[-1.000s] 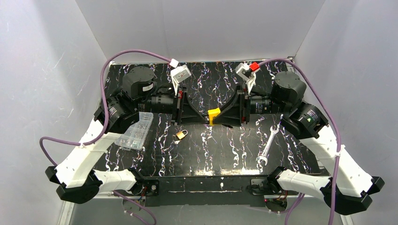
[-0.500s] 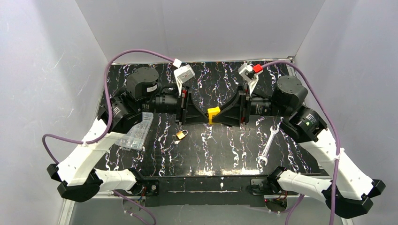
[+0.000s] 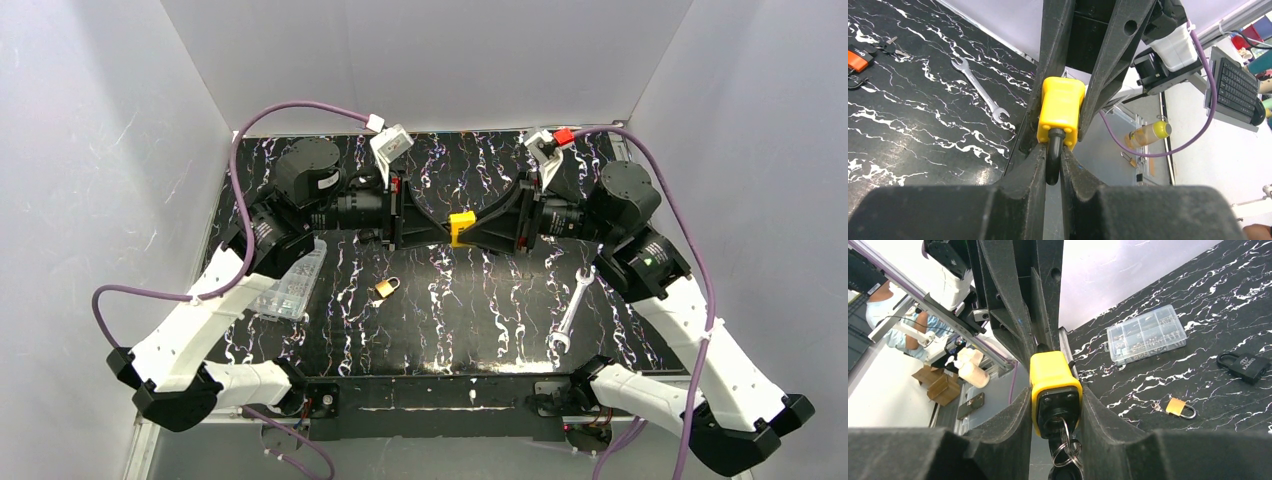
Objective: Lock with the key
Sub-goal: Lock the lock.
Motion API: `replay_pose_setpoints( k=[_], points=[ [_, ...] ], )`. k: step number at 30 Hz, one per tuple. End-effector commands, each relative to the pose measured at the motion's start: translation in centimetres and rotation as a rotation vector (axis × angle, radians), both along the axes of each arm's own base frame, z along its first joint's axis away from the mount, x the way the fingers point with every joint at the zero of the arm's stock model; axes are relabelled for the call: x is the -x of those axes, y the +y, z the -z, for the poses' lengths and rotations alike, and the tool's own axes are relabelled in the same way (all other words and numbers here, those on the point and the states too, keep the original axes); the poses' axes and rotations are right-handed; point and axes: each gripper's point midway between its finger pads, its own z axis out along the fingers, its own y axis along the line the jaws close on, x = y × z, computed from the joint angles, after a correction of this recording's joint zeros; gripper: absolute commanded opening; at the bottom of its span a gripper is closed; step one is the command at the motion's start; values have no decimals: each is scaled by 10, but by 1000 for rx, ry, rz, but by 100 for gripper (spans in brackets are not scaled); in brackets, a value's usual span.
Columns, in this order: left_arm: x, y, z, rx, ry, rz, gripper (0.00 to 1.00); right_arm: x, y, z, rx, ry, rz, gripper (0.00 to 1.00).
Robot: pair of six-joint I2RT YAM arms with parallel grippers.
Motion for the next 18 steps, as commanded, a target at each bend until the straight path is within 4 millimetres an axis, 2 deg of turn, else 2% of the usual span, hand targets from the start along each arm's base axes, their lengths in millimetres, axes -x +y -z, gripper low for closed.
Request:
replay_pose_setpoints(
  k=[1, 3, 4, 7, 11, 18],
  points=[
    [-14, -10, -20, 107, -41, -15, 0, 0, -1, -17, -80, -69, -37, 32],
    [-18, -6, -24, 131, -29, -17, 0, -2, -10, -16, -95, -92, -26, 54],
    [-19, -4, -25, 141, -18, -15, 0, -4, -15, -15, -106, -100, -23, 61],
    [-22, 1, -28, 158, -3, -3, 0, -6, -31, -16, -148, -108, -30, 72],
    [-18, 3, -31, 161, 1, 28, 0, -8, -42, -17, -180, -112, -62, 74],
    [-6, 7, -31, 143, 8, 88, 0, -21, -43, -18, -187, -86, -35, 70]
  ],
)
